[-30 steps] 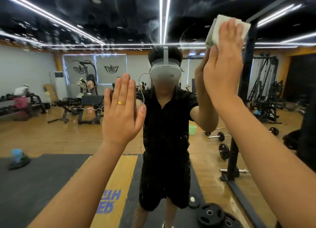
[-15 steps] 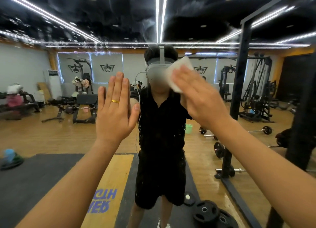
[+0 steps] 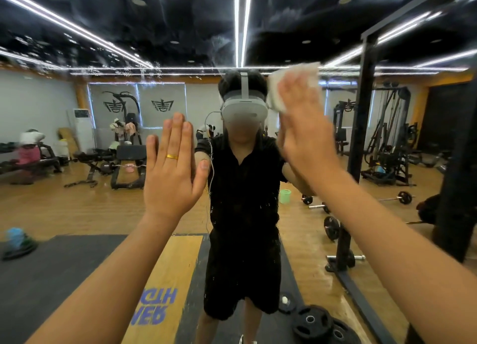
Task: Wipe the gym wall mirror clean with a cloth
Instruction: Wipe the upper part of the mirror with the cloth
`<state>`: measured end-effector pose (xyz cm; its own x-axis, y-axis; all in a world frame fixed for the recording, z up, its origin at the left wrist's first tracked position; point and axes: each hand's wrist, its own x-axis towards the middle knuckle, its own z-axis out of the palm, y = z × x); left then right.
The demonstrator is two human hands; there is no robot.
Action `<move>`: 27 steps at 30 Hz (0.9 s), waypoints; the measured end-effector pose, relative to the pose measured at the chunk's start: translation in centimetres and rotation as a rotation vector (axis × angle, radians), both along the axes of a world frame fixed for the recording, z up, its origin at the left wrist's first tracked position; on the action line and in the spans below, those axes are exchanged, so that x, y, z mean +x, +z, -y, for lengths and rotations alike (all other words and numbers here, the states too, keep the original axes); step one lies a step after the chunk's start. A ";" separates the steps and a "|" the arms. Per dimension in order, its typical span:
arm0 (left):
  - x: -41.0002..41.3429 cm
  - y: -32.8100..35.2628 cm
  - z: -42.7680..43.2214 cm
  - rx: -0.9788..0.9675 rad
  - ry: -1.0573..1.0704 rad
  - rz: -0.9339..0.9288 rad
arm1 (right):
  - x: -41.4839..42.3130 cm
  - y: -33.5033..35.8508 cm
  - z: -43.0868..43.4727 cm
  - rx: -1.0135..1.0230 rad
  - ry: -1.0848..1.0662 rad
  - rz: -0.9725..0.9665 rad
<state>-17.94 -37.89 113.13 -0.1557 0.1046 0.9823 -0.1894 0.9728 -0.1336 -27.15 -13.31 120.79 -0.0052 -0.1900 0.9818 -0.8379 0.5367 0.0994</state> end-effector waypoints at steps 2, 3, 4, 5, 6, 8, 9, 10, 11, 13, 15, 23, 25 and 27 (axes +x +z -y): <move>0.1 0.0 0.0 0.000 0.002 0.009 | 0.5 -2.9 1.9 0.226 0.003 -0.113; 0.1 -0.1 0.1 -0.001 0.004 0.011 | 0.7 -4.2 2.3 0.338 -0.006 -0.170; 0.1 -0.1 0.1 -0.002 0.007 0.010 | 0.8 -5.1 2.3 0.422 -0.018 -0.213; 0.1 -0.1 0.1 -0.001 0.008 0.011 | 0.8 -5.4 2.1 0.462 -0.026 -0.240; 0.1 0.0 0.1 0.002 0.004 0.012 | 1.0 -5.1 1.8 0.451 -0.021 -0.251; 0.1 -0.1 -0.1 0.009 -0.008 0.012 | 1.6 -3.7 1.7 0.299 0.026 -0.219; 0.0 -0.2 -0.2 0.010 -0.010 0.011 | 1.9 -2.7 1.9 0.197 0.053 -0.191; 0.0 -0.3 -0.2 0.010 -0.009 0.010 | 2.1 -1.5 2.2 0.105 0.064 -0.170; 0.0 -0.3 -0.3 0.008 -0.005 0.008 | 2.2 -0.2 2.7 0.018 0.062 -0.162; 0.0 -0.2 -0.2 0.003 0.001 0.011 | 2.4 2.2 3.7 -0.120 0.039 -0.164; 0.0 -0.1 0.1 0.006 0.012 0.018 | 2.7 3.8 4.9 -0.184 0.034 -0.123; 0.9 0.7 0.3 -0.005 -0.099 0.063 | 2.7 4.6 7.4 -0.079 -0.036 0.016; 2.8 0.7 1.4 -0.036 -0.188 0.114 | 2.9 4.5 6.6 -0.059 -0.029 0.050; 4.5 0.6 3.5 -0.080 -0.205 0.134 | 3.2 4.2 6.3 -0.070 -0.045 0.062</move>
